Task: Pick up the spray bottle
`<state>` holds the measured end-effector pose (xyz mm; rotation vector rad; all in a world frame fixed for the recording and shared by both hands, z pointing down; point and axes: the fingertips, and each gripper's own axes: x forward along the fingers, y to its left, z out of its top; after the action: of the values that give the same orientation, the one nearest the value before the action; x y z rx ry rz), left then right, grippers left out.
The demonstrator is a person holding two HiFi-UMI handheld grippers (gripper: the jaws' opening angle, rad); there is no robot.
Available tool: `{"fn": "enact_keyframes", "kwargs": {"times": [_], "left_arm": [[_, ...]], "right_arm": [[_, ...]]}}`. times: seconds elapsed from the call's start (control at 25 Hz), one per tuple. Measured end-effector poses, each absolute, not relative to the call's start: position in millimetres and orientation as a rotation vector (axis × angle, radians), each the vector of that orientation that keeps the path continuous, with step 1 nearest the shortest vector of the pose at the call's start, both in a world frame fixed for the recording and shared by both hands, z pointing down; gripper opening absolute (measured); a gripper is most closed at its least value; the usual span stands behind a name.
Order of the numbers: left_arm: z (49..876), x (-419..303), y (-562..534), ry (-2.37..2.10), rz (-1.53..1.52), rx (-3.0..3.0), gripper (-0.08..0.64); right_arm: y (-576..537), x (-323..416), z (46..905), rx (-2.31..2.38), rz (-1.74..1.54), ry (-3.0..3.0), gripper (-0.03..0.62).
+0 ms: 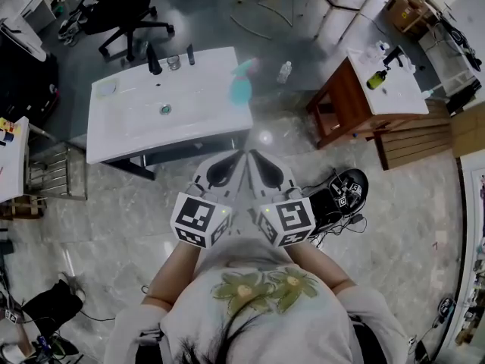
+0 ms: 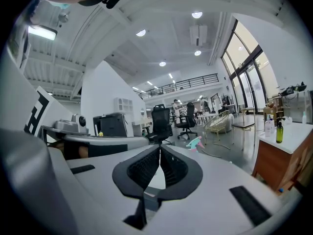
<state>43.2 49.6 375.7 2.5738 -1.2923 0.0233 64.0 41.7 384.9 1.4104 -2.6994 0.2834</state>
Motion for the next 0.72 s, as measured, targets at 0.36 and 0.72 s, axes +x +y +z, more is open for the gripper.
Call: {"fn": "enact_keyframes", "kwargs": {"times": [0.36, 0.72], "left_arm": [[381, 24, 17, -1.235, 0.023, 2.591, 0.008], [382, 8, -1, -1.159, 0.026, 2.63, 0.008]], "right_arm": [[10, 45, 390, 1.454, 0.285, -2.665, 0.023], [-8, 29, 391, 1.485, 0.266, -2.651, 0.023]]}}
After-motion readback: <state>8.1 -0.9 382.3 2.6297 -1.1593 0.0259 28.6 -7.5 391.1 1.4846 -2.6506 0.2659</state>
